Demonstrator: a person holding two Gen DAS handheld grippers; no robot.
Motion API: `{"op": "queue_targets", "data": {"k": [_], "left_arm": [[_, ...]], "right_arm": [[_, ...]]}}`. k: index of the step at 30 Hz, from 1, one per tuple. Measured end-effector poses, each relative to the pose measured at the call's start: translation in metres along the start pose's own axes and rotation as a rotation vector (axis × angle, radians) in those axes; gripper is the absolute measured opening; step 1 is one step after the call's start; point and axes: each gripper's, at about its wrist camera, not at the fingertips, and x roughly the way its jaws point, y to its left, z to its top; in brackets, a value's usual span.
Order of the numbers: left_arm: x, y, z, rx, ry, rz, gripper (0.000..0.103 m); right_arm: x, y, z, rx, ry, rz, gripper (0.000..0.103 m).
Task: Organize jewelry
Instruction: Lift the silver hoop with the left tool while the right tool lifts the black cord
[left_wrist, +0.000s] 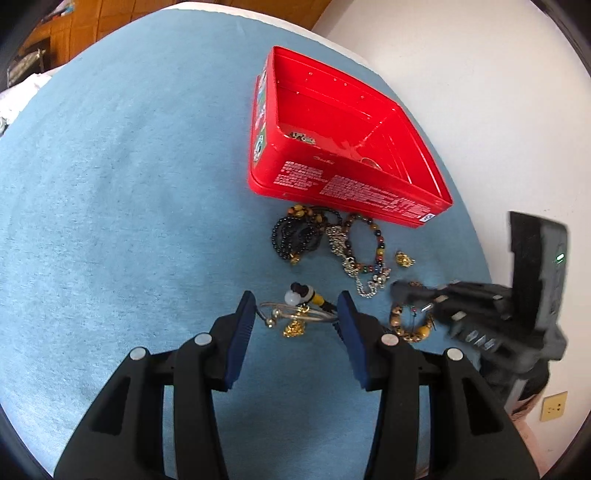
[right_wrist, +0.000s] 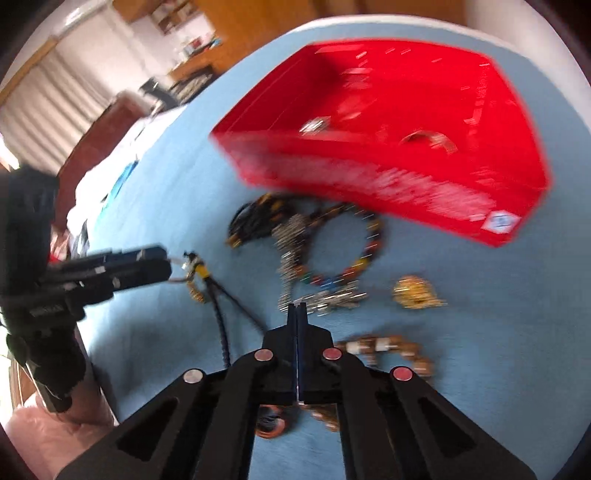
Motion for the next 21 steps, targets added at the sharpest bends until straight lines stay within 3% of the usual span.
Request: {"op": "queue_targets", "data": {"k": [4,10,15,21], "left_arm": [[0.006,0.002,0.0,-0.009,0.01,0.0,0.045],[0.013,0.001,-0.001,-0.018,0.027,-0.003,0.045],[0.01,0.015,-0.001,-0.052,0.03,0.016,0.045],[0.013,0.027,0.0,-0.079,0.05,-0.024,0.046]], "right_arm": [[-0.013,-0.013,0.0,0.03,-0.029,-0.033,0.0],[0.006,-0.005,0.003,0.001,0.042,0.096,0.006],[0.028,0.022,0.016,-0.05,0.092,0.147,0.008],[0.046,0.041,0.033,-0.102,0.122,0.163,0.017]]}}
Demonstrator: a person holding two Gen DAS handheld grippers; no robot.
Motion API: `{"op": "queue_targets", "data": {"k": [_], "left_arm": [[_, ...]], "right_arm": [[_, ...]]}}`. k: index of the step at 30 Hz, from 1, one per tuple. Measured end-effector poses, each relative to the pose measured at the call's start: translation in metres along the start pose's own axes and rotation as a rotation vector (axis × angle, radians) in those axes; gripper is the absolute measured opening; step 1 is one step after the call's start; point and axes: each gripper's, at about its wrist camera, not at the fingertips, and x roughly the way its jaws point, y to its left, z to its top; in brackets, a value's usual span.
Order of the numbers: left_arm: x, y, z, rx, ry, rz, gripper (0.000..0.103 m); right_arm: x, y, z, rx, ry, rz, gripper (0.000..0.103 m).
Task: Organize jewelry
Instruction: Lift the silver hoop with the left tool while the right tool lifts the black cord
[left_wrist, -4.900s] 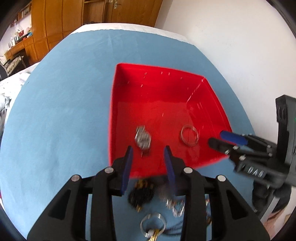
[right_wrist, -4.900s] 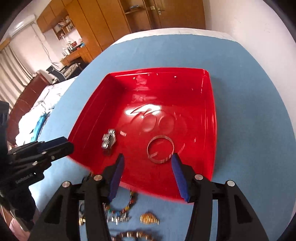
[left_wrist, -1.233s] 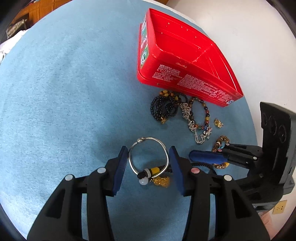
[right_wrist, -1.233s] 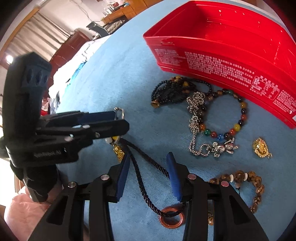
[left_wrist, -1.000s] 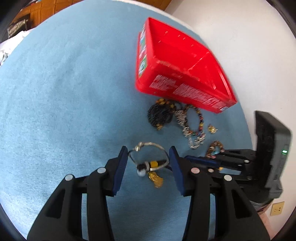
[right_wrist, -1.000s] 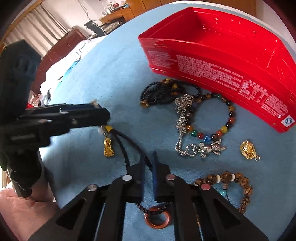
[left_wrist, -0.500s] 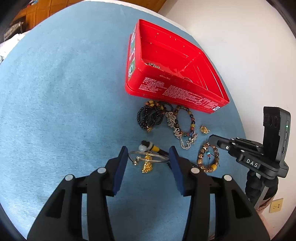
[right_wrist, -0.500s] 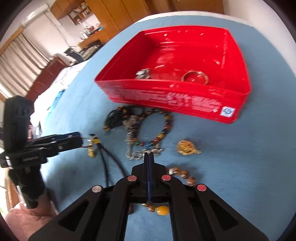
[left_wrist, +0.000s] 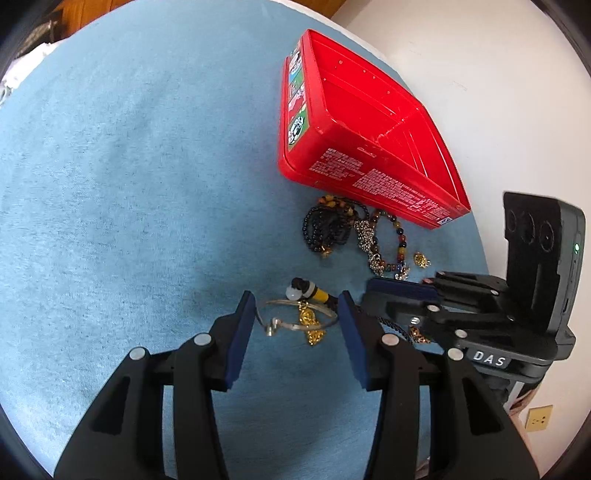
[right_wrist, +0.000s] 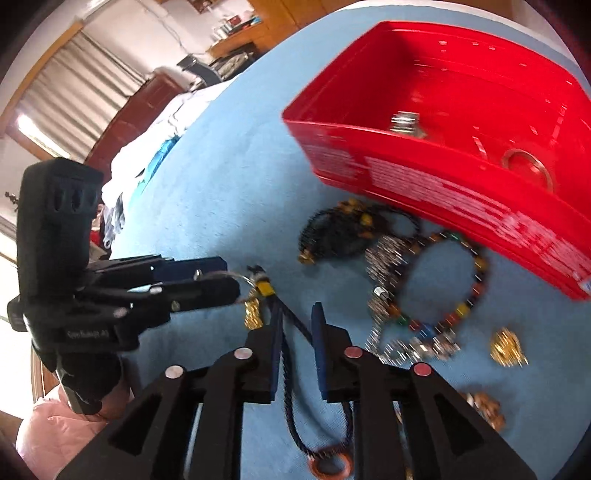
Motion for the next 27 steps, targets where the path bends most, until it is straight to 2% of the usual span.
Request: {"op": "queue_targets", "data": {"k": [6,7,8,15,19,27], "left_arm": [[0.0,0.006,0.002,0.007,0.004,0.006,0.045],[0.002,0.008,0.002,0.004,0.006,0.012,0.038],[0.003,0.009,0.003,0.002,0.006,0.017,0.037],[0.002,0.013,0.005,-0.003,0.01,0.003,0.037],[-0.009,0.019,0.004,-0.023,-0.003,0.003,0.04],[-0.018,0.033,0.002,-0.054,-0.028,0.025,0.04]], "right_arm": [[0.011,0.01,0.007,-0.023,0.038,0.006,0.017],[0.011,0.011,0.008,-0.029,0.04,0.005,0.017],[0.012,0.013,0.01,-0.033,0.043,0.003,0.017],[0.017,0.022,0.023,-0.05,0.044,-0.017,0.018],[0.021,0.033,0.029,-0.076,0.042,-0.013,0.024],[0.044,0.045,0.047,-0.106,0.071,-0.013,0.025]]}}
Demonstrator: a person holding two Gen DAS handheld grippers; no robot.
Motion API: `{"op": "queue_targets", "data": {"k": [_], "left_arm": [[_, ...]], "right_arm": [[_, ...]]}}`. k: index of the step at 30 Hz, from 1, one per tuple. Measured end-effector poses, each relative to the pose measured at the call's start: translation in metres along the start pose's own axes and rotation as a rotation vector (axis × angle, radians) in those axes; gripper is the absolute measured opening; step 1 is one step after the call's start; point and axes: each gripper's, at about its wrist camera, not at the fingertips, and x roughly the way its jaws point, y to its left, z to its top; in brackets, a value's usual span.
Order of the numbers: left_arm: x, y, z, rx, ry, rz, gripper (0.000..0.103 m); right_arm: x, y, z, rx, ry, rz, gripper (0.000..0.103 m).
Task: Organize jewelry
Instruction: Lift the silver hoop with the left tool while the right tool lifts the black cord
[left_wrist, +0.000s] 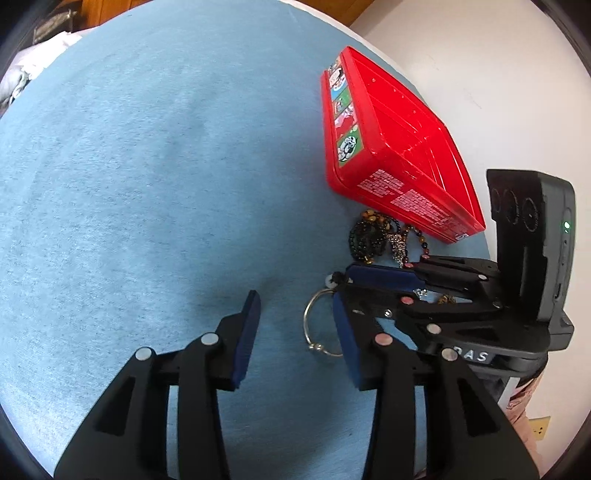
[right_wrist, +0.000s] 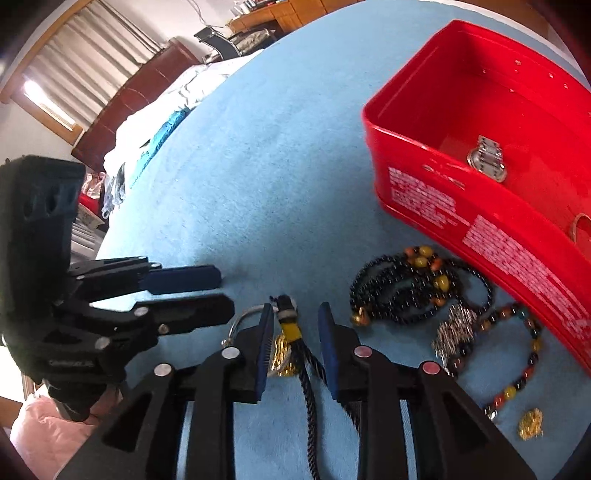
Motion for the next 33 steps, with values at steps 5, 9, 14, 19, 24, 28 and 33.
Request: {"op": "queue_targets", "data": {"k": [5,9,14,19,24,28,33], "left_arm": [[0.001,-0.002,-0.001,0.009,0.005,-0.004,0.04],[0.006,-0.007,-0.003,0.01,0.002,-0.001,0.041],[0.007,-0.014,-0.003,0.025,0.0,-0.003,0.041],[0.011,-0.033,-0.004,0.07,-0.004,0.007,0.049],[0.022,-0.055,-0.005,0.131,0.003,0.061,0.058],[0.03,-0.067,-0.011,0.175,0.012,0.127,0.069],[0.046,-0.077,-0.012,0.209,0.032,0.203,0.069]], "right_arm": [[-0.001,-0.004,-0.001,0.014,-0.003,0.037,0.01],[-0.015,-0.013,-0.006,0.055,-0.05,0.054,0.01],[-0.04,-0.019,-0.016,0.078,-0.109,0.065,0.01],[-0.064,-0.031,-0.033,0.124,-0.16,0.036,0.01],[-0.076,-0.05,-0.05,0.174,-0.169,0.02,0.01],[-0.081,-0.057,-0.058,0.205,-0.179,0.009,0.01],[-0.084,-0.062,-0.06,0.219,-0.191,0.013,0.01]]}}
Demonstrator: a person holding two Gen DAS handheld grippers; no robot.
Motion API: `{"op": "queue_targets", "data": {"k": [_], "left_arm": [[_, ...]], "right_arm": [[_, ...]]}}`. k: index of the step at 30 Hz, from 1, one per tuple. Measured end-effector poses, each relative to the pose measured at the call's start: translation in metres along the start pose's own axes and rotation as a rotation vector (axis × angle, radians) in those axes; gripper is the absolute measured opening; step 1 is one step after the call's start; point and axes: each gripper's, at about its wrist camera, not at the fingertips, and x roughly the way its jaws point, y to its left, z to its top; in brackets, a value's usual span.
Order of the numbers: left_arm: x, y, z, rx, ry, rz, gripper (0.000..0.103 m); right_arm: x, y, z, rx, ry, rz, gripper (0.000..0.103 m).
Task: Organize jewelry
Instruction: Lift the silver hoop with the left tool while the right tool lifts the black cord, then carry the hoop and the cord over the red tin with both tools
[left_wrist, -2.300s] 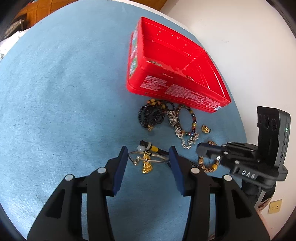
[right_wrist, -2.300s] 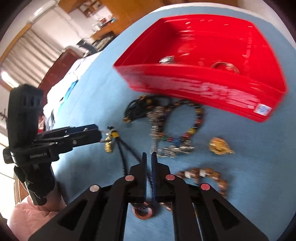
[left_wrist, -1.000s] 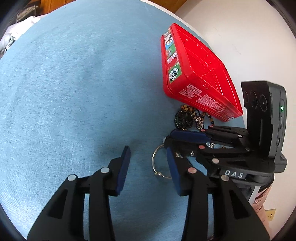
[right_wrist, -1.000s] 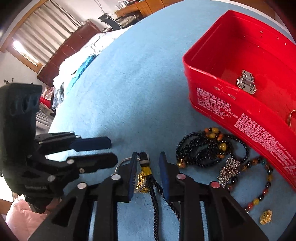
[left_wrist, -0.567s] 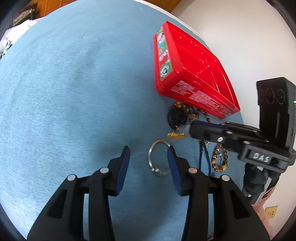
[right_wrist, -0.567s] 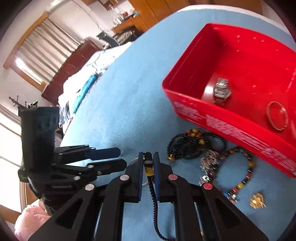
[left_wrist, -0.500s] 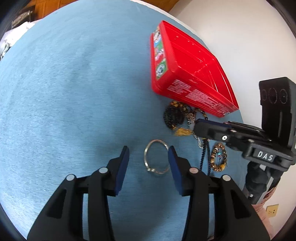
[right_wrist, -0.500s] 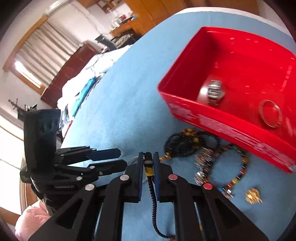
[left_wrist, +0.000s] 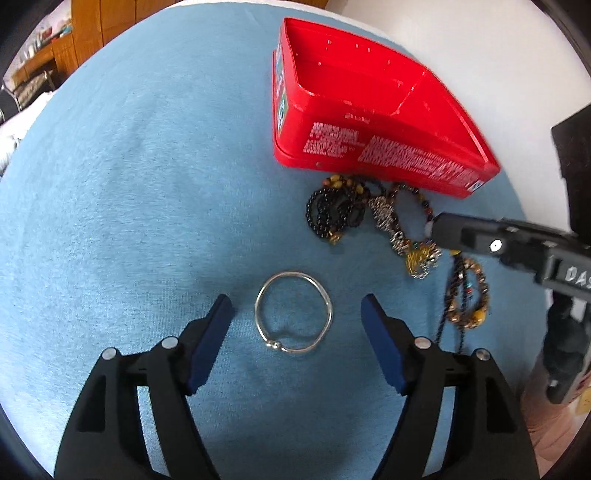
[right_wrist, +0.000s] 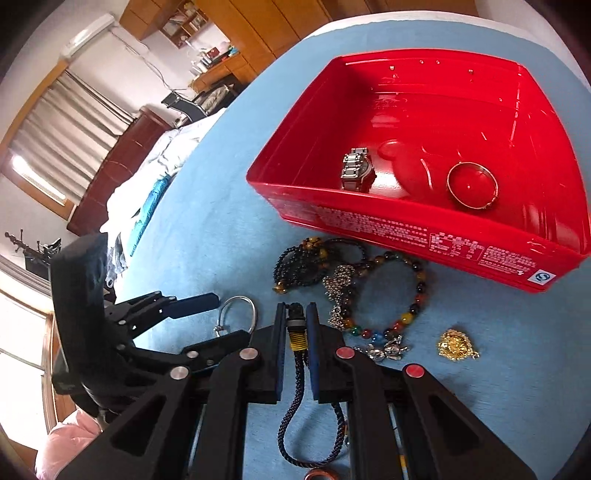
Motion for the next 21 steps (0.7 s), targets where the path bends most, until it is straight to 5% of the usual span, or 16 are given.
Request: {"op": "queue_targets", "data": {"k": [6,9,11,16,19,21], "left_arm": [[0.011,-0.018,0.004,0.019,0.003,0.059,0.04],[0.014,-0.017,0.007,-0.003,0.006,0.062,0.01],[0.014,-0.015,0.007,-0.009,0.008,0.05,0.005],[0.008,-0.011,0.008,-0.021,0.003,0.018,0.01],[-0.003,-0.01,0.008,-0.013,-0.034,0.032,0.046],[-0.009,-0.016,0.009,0.008,-0.06,0.054,0.05]], "right_arm": [[-0.003,0.002,-0.002,0.008,0.002,-0.002,0.01],[-0.005,0.0,-0.002,0.012,-0.002,-0.005,0.01],[-0.007,0.001,-0.002,0.011,-0.007,-0.008,0.01],[-0.008,0.001,-0.005,0.009,-0.01,-0.011,0.01],[-0.008,0.001,-0.004,0.01,-0.009,-0.01,0.01],[-0.009,0.0,-0.005,0.011,-0.011,-0.01,0.01]]}}
